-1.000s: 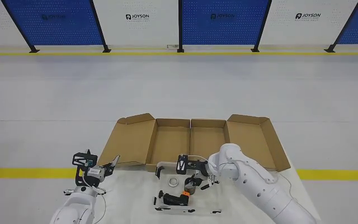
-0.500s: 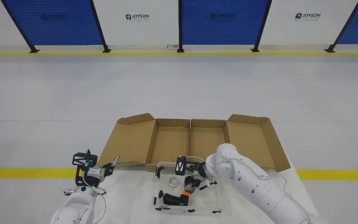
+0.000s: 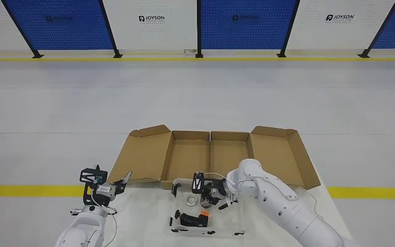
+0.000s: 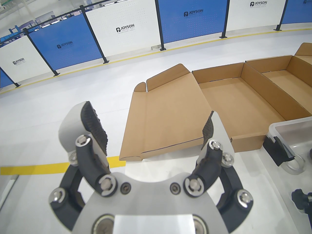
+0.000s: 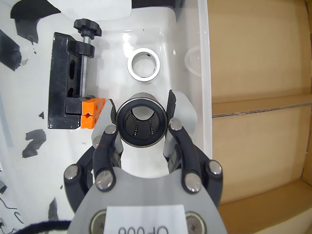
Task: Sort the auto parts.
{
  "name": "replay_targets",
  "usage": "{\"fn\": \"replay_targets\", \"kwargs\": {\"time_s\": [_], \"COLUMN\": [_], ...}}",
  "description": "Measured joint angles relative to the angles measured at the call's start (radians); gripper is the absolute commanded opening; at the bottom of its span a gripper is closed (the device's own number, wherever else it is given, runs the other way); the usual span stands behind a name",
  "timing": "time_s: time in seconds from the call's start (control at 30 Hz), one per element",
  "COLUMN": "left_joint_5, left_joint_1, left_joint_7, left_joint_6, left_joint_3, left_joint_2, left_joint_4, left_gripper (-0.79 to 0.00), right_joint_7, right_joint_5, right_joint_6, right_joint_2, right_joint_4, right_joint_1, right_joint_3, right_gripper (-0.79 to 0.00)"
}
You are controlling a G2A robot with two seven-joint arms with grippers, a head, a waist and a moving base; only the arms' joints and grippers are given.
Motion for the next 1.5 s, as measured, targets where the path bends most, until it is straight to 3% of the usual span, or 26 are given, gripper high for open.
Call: {"fn": "replay_targets", "kwargs": {"time_s": [0.27,0.4,0.53,0.67,0.87,1.1,1.4,1.5], "left_joint_5": [0.0,0.0,0.0,0.0,0.0,0.0,0.0,0.0], "left_joint_1": [0.0,0.0,0.0,0.0,0.0,0.0,0.0,0.0], "left_joint_7": [0.0,0.0,0.0,0.0,0.0,0.0,0.0,0.0], "left_joint_6": [0.0,0.0,0.0,0.0,0.0,0.0,0.0,0.0], "left_joint_3": [0.0,0.0,0.0,0.0,0.0,0.0,0.0,0.0], "left_joint_2": [0.0,0.0,0.0,0.0,0.0,0.0,0.0,0.0], "left_joint_4": [0.0,0.0,0.0,0.0,0.0,0.0,0.0,0.0], "left_gripper": [0.0,0.0,0.0,0.0,0.0,0.0,0.0,0.0], "right_joint_7": [-0.117,-0.268,-0.424,-0.512,-0.501,-0.394,-0.334,-0.325], "right_joint_5": [-0.093,-0.098,-0.076,-0.039,0.069,0.161,0.142,0.125], "right_joint_6": [-0.109,-0.176,-0.233,-0.244,-0.211,-0.096,0.033,0.103], "right_joint_2": [0.106,0.154,0.18,0.19,0.167,0.105,0.02,-0.004], "right_joint_4": [-0.283,-0.377,-0.387,-0.328,-0.107,0.19,0.435,0.487], "right_joint_1": [-0.215,-0.336,-0.408,-0.404,-0.246,-0.026,0.118,0.15], "right_joint_3": [0.216,0.391,0.539,0.609,0.53,0.346,0.164,0.128], "right_gripper": [-0.785,-0.785,-0.785,-0.785,-0.785,-0.785,-0.782,-0.548]}}
